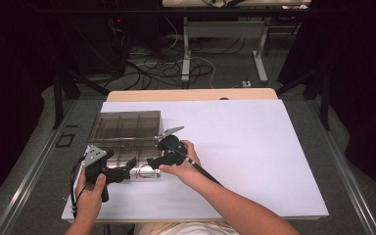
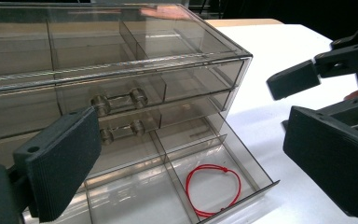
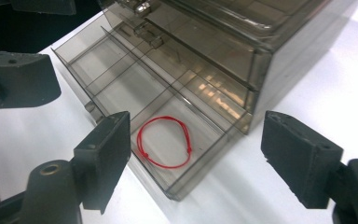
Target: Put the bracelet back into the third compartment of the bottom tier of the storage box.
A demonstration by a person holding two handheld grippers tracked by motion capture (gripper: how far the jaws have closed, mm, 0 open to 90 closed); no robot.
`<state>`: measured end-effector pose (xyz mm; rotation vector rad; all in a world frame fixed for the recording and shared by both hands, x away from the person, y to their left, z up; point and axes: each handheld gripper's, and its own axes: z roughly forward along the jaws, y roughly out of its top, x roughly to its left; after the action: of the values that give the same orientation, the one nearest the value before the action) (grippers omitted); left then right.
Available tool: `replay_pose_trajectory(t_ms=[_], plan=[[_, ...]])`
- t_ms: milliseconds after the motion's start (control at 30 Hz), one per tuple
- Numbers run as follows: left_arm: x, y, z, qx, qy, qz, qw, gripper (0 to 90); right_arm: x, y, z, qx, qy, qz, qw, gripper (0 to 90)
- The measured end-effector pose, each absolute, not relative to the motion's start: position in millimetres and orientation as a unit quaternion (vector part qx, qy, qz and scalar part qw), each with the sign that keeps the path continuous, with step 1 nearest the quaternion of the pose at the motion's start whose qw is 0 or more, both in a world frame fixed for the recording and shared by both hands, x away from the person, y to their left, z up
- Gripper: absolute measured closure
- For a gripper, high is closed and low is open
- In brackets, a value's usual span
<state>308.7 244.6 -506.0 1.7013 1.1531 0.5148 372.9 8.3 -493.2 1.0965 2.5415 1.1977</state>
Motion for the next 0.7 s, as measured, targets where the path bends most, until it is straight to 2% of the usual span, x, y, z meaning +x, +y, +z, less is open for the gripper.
replay_pose_trajectory(t_ms=[300, 700], plan=[[308.5, 243.8, -506.0, 0.7, 0.474, 0.213, 0.489, 4.1, 371.4, -11.1, -488.7, 0.366, 0.838, 0.399, 0.07, 20.0], [308.6, 243.3, -506.1, 0.701, 0.473, 0.213, 0.489, 4.1, 367.9, -51.5, -483.1, 0.381, 0.824, 0.404, 0.111, 14.7]])
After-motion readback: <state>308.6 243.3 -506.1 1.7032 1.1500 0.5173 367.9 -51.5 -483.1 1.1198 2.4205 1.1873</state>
